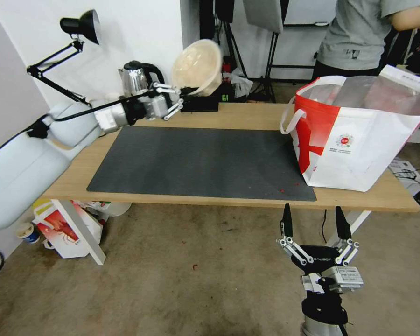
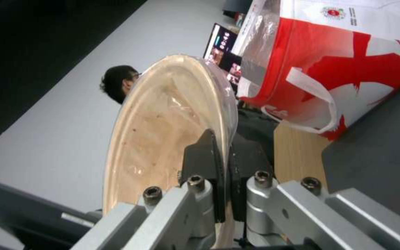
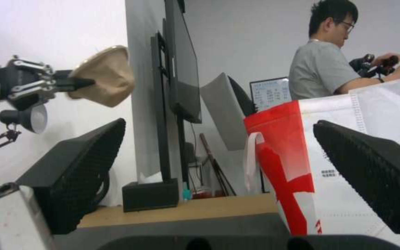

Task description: Pick up the trash from the table and place it into the takeout bag.

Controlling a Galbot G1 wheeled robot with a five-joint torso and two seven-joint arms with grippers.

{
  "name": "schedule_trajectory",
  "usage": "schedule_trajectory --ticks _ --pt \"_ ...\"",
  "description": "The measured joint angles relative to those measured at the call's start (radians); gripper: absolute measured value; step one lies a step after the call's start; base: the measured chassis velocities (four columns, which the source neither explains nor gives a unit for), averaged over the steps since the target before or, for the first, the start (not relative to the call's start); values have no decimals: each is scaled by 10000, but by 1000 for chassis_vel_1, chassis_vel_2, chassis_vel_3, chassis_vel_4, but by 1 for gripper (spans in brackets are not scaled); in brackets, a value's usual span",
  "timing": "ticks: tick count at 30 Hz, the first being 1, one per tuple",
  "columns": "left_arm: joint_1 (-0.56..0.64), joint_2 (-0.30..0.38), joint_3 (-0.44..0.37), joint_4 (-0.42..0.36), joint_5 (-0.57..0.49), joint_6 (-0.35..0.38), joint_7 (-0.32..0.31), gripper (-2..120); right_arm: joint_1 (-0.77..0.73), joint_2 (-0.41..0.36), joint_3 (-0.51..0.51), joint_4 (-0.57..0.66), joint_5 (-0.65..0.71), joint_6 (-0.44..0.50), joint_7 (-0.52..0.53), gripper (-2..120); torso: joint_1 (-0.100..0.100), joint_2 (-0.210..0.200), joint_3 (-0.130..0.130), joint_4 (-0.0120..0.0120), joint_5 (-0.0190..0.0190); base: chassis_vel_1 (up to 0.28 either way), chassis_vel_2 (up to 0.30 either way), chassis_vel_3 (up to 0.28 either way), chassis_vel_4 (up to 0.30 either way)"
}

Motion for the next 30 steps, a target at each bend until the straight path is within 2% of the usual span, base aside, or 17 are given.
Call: schedule_trajectory --ticks 4,11,16,19,21,30 --pt "-481 -330 329 300 2 6 -1 1 0 0 0 0 0 0 0 100 0 0 0 1 0 0 0 0 0" --pt "-1689 -1293 1150 1042 11 24 -1 1 0 0 0 0 0 0 0 100 0 0 0 0 1 0 0 0 0" --pt "-2128 -1736 1489 1366 13 42 0 1 0 0 0 0 0 0 0 100 0 0 0 -4 3 0 0 0 0" --pt "-2303 -1970 1653 1561 19 45 0 1 0 0 0 0 0 0 0 100 0 0 0 3 -1 0 0 0 0" --pt "-2723 -2844 2150 2040 14 100 1 1 0 0 0 0 -1 0 0 100 0 0 0 -2 2 0 0 0 0" --pt "-2897 -3482 2464 2405 5 168 1 1 0 0 0 0 0 0 0 100 -1 0 0 0 -1 0 0 0 0"
